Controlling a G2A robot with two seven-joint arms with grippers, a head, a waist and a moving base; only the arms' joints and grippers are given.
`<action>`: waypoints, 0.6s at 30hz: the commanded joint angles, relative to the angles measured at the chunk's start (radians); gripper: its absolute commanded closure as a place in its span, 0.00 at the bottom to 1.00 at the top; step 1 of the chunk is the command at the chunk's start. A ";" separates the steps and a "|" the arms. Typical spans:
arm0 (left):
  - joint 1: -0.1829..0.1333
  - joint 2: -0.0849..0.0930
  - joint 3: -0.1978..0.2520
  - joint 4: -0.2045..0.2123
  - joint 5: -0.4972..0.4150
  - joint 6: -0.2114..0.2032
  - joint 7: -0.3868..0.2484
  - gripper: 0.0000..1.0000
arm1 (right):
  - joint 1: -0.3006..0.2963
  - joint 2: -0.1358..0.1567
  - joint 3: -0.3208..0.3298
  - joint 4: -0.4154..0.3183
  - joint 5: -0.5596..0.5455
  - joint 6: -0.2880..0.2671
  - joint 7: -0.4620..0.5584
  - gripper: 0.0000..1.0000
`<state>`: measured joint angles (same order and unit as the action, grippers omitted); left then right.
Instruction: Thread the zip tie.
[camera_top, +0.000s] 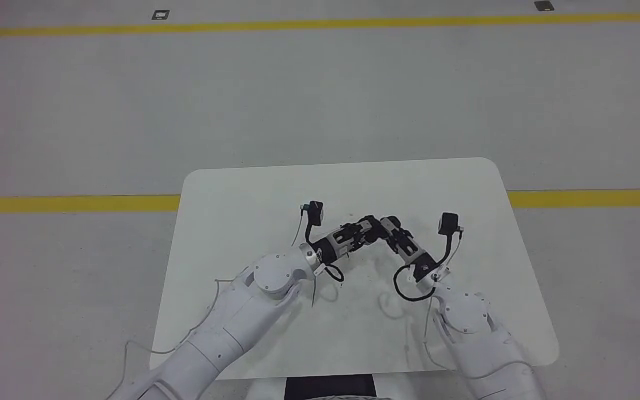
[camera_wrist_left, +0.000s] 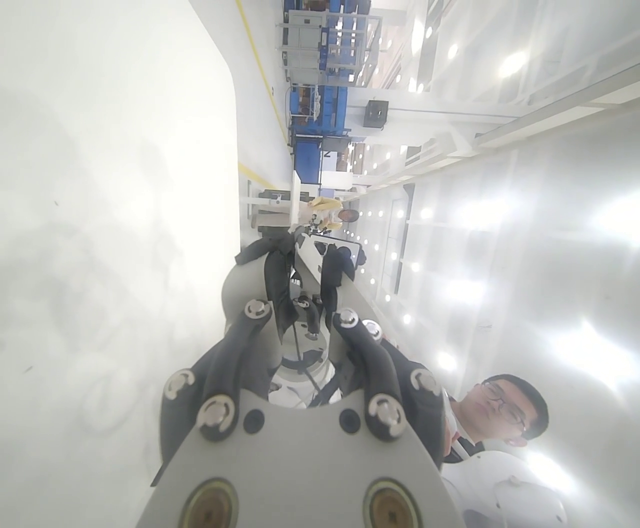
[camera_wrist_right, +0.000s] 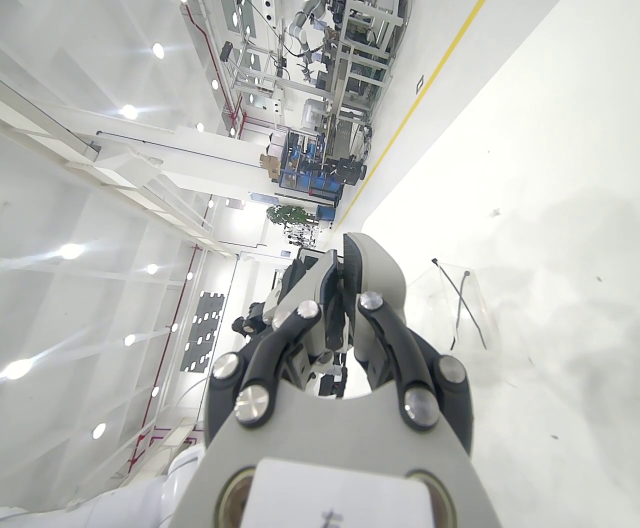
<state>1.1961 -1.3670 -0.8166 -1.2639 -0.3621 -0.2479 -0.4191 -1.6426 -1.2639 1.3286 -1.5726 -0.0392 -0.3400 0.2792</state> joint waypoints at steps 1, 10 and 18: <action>0.001 0.000 0.000 -0.002 0.001 0.002 0.000 0.84 | -0.001 0.001 -0.002 -0.001 -0.003 0.000 -0.002 1.00; 0.004 0.002 0.001 -0.004 -0.001 0.006 -0.007 0.92 | -0.003 0.007 -0.012 -0.005 -0.015 0.000 -0.012 1.00; 0.003 0.002 0.002 -0.002 -0.004 0.008 -0.011 1.00 | -0.003 0.013 -0.018 -0.006 -0.011 0.000 -0.020 1.00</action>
<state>1.1998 -1.3648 -0.8149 -1.2662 -0.3656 -0.2396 -0.4294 -1.6458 -1.2519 1.3112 -1.5780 -0.0502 -0.3400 0.2604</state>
